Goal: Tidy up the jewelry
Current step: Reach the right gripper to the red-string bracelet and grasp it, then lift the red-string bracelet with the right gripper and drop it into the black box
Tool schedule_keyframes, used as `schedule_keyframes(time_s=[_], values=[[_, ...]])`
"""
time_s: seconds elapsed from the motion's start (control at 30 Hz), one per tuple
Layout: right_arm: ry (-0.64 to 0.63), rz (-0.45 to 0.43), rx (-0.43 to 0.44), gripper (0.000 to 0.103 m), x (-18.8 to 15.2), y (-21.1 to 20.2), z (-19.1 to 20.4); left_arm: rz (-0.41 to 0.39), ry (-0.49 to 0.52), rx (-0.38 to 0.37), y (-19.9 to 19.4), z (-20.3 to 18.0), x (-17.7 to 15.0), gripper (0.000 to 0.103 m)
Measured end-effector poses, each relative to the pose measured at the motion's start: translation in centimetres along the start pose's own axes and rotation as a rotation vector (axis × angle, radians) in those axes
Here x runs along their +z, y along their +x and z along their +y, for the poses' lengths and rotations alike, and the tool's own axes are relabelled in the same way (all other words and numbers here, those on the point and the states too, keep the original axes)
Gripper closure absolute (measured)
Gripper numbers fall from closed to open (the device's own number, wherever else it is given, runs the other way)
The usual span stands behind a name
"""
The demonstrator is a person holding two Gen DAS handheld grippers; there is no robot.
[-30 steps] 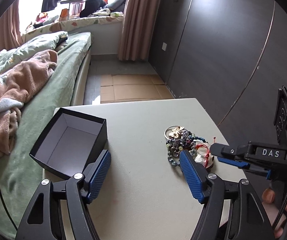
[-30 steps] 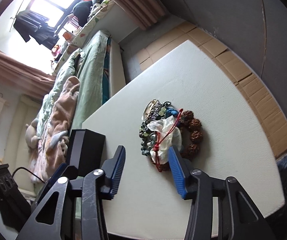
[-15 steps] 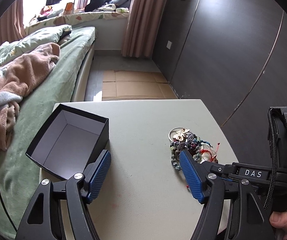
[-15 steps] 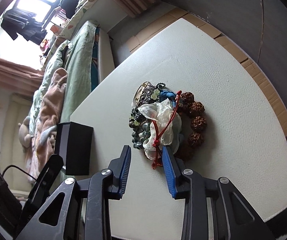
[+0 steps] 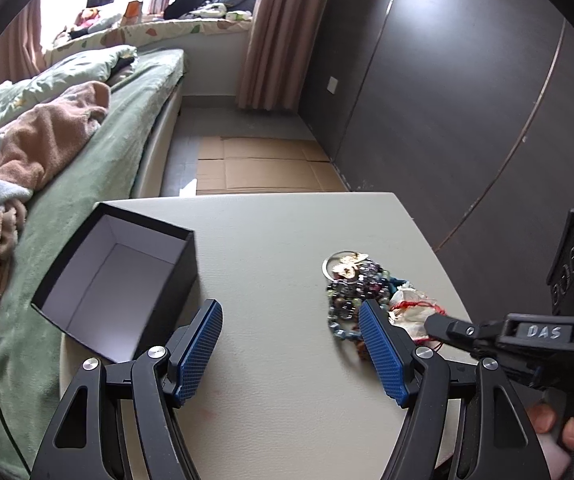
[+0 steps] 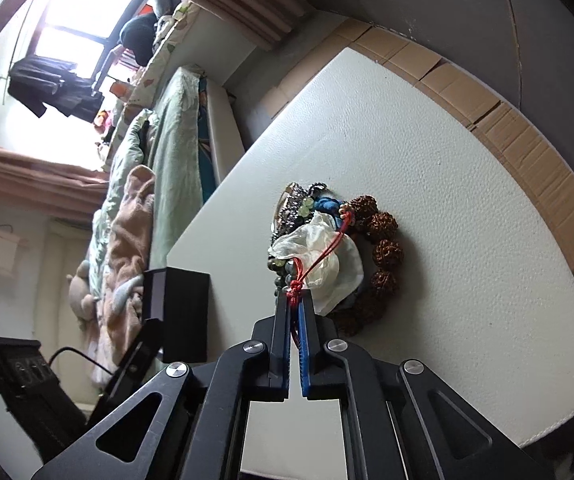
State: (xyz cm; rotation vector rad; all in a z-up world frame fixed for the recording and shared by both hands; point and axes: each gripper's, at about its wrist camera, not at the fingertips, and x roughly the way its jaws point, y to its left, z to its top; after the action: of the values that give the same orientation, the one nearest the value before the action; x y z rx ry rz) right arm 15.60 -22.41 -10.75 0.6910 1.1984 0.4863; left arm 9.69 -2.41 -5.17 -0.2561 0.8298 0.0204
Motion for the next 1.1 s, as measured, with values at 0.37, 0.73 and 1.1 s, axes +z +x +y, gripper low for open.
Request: schedule_keyframes(time_s=[0.37,0.73,1.1], values=[[0.036,-0.091,0.07,0.098,0.9,-3.8,-0.7,0.044,0.108,-0.078,1.6,-5.1,-1.3,0.031],[0.188,-0.076,0.277,0.098,2.1,-4.6,-3.9,0.092,0.197,-0.185,2.8,-9.2,-2.7,0.031],[0.224,-0.034,0.448,0.098,1.5,-3.9,-3.5,0.111,0.066,-0.316,3.6,-9.1,-2.8,0.035]])
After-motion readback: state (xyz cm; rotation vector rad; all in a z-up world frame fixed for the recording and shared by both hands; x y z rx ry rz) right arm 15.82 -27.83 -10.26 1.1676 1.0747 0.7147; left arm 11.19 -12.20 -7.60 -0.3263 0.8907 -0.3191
